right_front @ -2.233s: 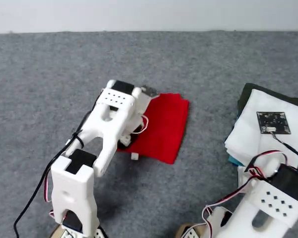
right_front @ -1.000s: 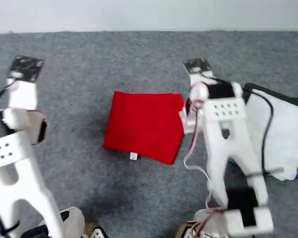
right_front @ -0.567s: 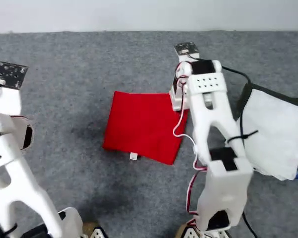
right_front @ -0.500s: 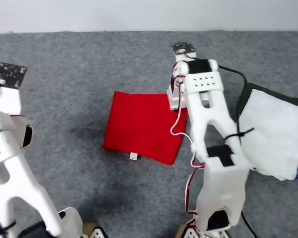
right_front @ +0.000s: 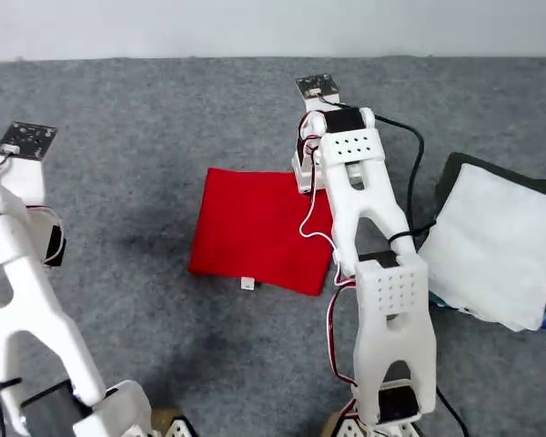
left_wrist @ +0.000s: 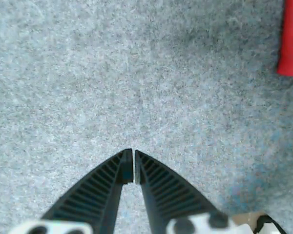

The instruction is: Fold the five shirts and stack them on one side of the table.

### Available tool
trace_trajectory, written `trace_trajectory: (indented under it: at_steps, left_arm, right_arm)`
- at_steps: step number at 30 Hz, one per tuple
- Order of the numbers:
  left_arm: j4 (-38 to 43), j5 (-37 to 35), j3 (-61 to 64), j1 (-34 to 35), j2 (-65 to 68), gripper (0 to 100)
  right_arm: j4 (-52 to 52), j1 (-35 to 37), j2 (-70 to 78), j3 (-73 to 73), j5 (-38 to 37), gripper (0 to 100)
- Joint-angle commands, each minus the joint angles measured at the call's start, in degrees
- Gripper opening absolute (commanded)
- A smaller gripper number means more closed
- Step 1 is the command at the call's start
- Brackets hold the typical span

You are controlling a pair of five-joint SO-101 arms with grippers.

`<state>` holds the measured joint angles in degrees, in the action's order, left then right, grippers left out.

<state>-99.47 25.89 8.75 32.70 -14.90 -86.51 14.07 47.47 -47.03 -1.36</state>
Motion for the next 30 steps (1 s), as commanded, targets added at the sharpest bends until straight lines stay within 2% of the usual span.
trace_trajectory:
  at_steps: [1,2,10,16,23,26,30]
  left_arm:
    - [0.44,0.62,-0.40,0.09,0.44,2]
    - [0.79,0.62,-0.40,0.09,0.79,2]
    - [0.79,0.62,-0.40,0.18,3.34,2]
    - [0.79,0.70,-0.48,0.18,3.43,2]
    - [0.79,0.62,-0.48,0.09,3.43,2]
    - [0.79,0.62,-0.48,0.18,3.34,2]
    - [0.53,0.62,-0.48,0.18,2.90,2]
  right_arm:
    - [0.31,0.84,0.22,-6.07,-0.79,4.5]
    - [0.40,1.10,0.48,-7.03,-2.37,0.8]
    - [4.88,2.15,3.21,-13.36,-12.40,0.9]
    - [7.43,-1.01,8.04,-15.82,-14.51,1.7]
    - [-3.56,-0.22,8.22,-26.29,-12.92,25.1]
    - [-8.66,1.36,8.31,-33.41,-9.93,24.6]
    - [-15.87,4.79,8.84,-39.74,-10.02,19.7]
